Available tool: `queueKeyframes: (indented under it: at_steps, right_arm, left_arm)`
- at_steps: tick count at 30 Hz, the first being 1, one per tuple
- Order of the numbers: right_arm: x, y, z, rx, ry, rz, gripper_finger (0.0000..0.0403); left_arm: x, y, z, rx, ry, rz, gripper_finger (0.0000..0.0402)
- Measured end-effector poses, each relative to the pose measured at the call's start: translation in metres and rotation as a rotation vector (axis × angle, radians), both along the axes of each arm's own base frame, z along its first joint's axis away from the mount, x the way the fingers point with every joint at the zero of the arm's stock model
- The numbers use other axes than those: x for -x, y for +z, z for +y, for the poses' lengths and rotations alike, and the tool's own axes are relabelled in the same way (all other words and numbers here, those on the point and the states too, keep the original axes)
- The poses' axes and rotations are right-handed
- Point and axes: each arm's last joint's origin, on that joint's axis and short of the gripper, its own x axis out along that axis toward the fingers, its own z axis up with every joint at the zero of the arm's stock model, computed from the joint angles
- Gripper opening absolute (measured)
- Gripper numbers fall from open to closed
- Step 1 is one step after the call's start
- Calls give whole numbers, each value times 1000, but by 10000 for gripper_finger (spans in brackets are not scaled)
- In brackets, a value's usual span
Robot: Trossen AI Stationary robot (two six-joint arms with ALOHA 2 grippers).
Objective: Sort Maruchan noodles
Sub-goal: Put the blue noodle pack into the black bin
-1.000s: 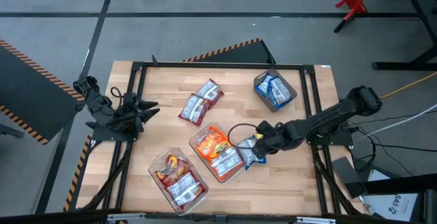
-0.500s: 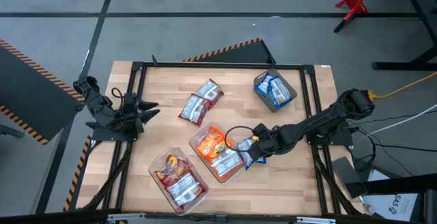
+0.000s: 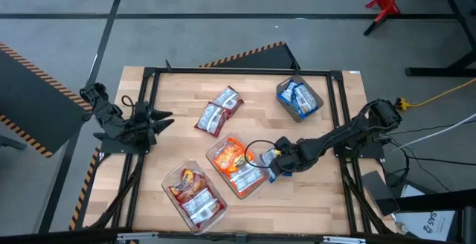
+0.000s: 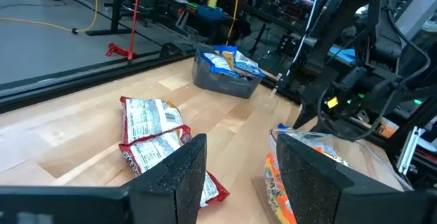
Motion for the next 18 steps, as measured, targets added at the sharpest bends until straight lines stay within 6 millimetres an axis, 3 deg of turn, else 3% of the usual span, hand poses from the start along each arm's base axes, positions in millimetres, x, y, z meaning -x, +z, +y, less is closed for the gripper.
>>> queueKeyframes:
  at_steps: [8, 12, 18]
  right_arm:
    - [4, 0, -2, 30, 58, 45, 16]
    - [6, 7, -8, 27, 53, 52, 19]
    - [13, 34, -31, 82, 30, 0, 2]
  left_arm:
    - [0, 0, 0, 2, 0, -1, 172]
    - [0, 0, 0, 2, 1, -1, 172]
    - [0, 0, 0, 2, 1, -1, 172]
